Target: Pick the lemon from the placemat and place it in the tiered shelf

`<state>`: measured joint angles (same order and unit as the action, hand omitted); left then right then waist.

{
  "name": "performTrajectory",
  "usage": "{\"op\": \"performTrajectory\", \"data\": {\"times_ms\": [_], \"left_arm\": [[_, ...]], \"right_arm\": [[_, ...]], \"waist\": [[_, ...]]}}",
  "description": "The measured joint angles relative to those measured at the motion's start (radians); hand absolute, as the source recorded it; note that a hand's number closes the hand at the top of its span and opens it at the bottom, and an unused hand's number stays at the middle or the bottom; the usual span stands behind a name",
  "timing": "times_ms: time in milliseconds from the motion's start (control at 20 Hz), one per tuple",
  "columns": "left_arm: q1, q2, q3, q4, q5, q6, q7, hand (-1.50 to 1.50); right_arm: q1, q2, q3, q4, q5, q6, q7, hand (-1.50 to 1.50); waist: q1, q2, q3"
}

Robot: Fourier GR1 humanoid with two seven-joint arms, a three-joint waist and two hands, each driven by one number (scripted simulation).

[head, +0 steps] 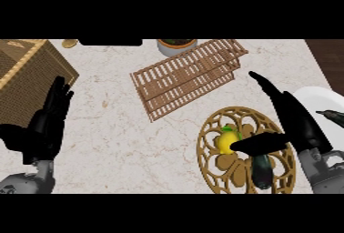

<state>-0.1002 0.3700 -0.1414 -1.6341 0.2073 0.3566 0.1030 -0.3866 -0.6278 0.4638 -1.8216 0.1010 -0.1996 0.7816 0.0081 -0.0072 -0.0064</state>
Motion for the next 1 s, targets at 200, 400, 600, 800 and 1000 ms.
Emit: {"op": "performTrajectory", "data": {"times_ms": [200,400,600,800,1000], "left_arm": [[-0.010,-0.005,-0.004,0.013,-0.006,-0.006,-0.004,0.00],[0.000,-0.002,-0.004,-0.003,-0.007,-0.015,-0.001,0.00],[-0.008,-0.005,0.007,-0.006,-0.007,-0.014,0.013,0.00],[0.008,-0.018,0.000,-0.008,-0.018,-0.011,0.004,0.00],[0.006,-0.010,0.015,-0.005,-0.016,-0.019,0.001,0.00]], "right_arm": [[-0.118,-0.023,0.100,0.008,0.073,0.119,0.214,-1.50],[-0.220,0.043,0.175,0.073,0.126,0.180,0.329,-1.50],[-0.277,0.096,0.214,0.147,0.152,0.221,0.370,-1.50],[-0.307,0.141,0.271,0.240,0.201,0.252,0.392,-1.50],[-0.322,0.160,0.306,0.326,0.211,0.293,0.408,-1.50]], "waist": [[0.011,0.003,0.000],[0.019,0.004,0.002],[0.012,0.006,0.003],[0.012,0.006,0.004],[0.008,0.005,0.004]]}}
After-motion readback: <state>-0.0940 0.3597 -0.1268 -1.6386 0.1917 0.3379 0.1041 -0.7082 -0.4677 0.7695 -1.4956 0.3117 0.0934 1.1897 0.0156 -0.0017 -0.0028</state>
